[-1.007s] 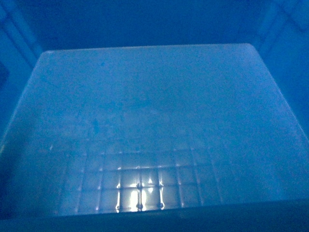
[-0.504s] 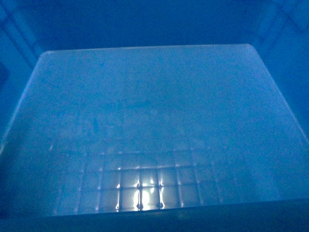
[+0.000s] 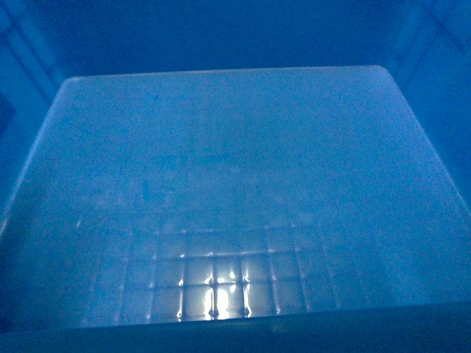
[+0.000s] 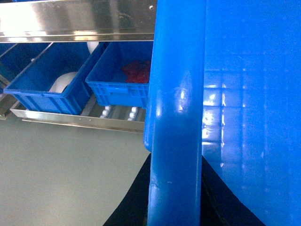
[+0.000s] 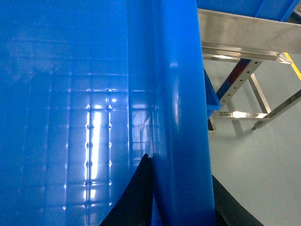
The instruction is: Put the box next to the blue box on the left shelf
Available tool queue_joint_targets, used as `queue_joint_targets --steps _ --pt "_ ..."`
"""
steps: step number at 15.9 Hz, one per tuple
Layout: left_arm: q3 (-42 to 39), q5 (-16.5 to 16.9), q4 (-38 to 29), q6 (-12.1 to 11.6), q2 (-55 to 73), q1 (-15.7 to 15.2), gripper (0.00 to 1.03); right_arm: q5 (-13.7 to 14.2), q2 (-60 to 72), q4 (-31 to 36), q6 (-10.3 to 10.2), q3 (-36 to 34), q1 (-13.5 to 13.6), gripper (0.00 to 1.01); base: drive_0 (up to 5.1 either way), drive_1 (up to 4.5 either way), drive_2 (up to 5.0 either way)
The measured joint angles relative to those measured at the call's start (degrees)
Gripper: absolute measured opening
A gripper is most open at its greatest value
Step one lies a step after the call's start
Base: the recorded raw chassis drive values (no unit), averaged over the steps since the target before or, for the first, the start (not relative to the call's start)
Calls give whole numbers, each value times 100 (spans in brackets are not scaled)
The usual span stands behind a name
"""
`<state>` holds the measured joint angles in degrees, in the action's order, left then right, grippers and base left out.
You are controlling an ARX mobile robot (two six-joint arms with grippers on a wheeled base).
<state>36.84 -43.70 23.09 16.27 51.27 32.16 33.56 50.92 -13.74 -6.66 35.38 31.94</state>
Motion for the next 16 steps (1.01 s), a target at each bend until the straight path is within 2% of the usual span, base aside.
queue_joint_targets --steps 16 --pt "0 0 -2 2 0 0 14 7 -2 -2 4 0 0 17 0 0 0"
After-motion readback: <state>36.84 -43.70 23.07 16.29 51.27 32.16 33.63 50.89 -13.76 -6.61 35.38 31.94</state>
